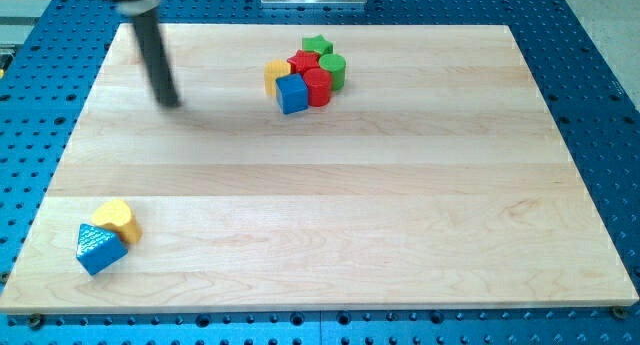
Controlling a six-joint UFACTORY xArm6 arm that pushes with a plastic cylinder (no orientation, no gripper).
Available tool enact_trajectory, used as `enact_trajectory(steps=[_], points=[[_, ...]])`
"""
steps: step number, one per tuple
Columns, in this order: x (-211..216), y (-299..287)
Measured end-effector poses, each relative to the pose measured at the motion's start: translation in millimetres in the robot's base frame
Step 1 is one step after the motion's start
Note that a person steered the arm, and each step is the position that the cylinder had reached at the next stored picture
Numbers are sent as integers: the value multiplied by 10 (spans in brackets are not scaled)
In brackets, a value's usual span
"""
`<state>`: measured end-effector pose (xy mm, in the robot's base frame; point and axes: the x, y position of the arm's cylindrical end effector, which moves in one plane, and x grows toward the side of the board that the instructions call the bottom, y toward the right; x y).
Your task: Push the blue triangle right to the yellow heart
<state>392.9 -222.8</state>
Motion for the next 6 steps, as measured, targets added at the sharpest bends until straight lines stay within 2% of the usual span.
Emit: enact_trajectory(steps=[1, 2, 3, 4, 5, 6], points=[[1057, -570], [1816, -794], [2034, -448], [1976, 68], [1796, 413], [1537, 374]])
